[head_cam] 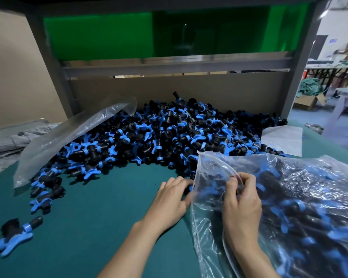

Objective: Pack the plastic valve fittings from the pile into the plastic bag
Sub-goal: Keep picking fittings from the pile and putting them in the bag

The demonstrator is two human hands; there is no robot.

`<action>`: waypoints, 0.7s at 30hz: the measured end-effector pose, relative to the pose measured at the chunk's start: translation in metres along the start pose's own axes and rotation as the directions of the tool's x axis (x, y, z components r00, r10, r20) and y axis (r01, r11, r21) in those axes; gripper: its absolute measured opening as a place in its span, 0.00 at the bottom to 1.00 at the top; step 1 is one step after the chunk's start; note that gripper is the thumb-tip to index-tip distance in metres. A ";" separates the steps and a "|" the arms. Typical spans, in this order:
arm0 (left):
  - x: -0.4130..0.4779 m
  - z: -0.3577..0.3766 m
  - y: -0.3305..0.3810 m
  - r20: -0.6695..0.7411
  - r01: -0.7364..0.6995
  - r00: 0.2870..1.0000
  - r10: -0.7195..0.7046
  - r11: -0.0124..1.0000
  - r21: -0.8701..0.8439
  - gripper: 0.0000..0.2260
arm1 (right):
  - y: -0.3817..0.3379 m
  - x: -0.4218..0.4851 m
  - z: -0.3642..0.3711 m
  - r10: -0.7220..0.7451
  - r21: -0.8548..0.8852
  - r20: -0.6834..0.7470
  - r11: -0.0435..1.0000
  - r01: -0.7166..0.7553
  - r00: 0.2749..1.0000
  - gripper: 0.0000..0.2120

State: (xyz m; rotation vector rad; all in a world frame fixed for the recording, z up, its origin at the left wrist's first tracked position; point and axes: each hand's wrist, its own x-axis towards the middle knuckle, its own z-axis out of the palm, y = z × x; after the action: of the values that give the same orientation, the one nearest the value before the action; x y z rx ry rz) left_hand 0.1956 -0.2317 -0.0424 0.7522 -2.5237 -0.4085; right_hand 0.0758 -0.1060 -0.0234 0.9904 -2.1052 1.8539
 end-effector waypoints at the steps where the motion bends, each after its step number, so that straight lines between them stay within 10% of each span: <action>1: -0.005 -0.001 -0.002 -0.053 0.015 0.998 -0.017 0.999 -0.036 0.15 | 0.001 0.000 0.000 0.002 -0.001 0.002 1.000 -0.002 1.000 0.04; 10: -0.046 -0.025 -0.010 -0.226 0.234 0.841 -0.492 0.706 -0.668 0.06 | -0.002 -0.004 0.000 -0.089 -0.057 0.027 0.994 0.090 0.996 0.05; 21: -0.061 -0.039 0.004 -0.125 0.150 0.898 -0.421 0.562 -0.813 0.11 | -0.005 -0.010 0.001 -0.398 -0.153 0.264 0.882 0.445 0.879 0.22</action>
State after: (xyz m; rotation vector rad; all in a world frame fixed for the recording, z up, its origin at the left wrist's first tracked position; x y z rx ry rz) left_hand 0.2590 -0.1995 -0.0293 0.7666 -1.6215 -1.3122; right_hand 0.0871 -0.1035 -0.0249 1.5209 -1.9354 1.3299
